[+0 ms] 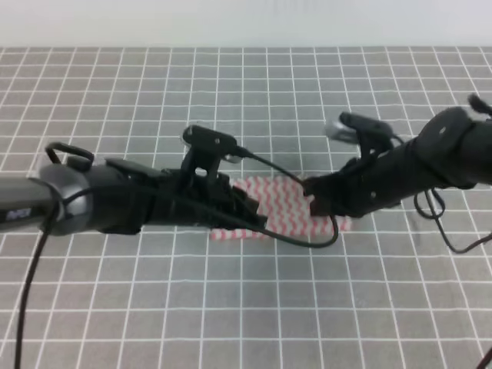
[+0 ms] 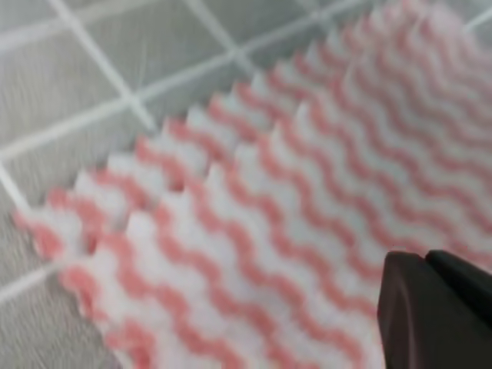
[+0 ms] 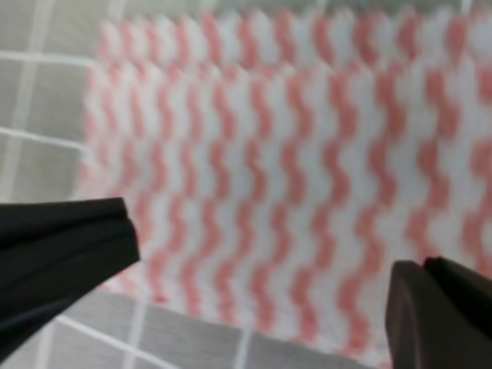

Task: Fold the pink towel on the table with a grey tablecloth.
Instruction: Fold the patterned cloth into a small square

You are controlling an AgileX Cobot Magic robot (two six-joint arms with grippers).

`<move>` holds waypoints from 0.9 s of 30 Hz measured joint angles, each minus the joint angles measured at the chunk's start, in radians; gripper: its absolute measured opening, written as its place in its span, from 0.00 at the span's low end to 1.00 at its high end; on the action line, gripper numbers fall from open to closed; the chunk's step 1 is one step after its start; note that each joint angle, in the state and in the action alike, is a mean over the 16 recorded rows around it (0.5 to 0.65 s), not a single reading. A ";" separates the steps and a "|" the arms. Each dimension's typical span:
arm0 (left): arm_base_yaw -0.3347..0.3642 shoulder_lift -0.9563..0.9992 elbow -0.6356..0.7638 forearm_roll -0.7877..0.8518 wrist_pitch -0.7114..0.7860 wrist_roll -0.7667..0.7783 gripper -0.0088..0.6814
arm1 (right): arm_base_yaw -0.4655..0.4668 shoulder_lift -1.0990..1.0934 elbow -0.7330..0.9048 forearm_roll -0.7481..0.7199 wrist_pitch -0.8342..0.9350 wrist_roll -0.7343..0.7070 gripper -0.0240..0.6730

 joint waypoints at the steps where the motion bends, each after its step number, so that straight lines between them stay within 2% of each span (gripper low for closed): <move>1: 0.000 0.008 0.000 0.003 -0.002 -0.001 0.01 | 0.000 0.007 0.000 -0.001 0.000 0.000 0.01; 15: 0.000 0.031 0.000 0.013 -0.030 -0.002 0.01 | 0.000 0.062 -0.004 -0.001 -0.003 0.003 0.01; 27: 0.000 -0.021 -0.001 -0.083 0.128 0.005 0.01 | -0.027 0.037 -0.024 -0.015 0.024 0.013 0.01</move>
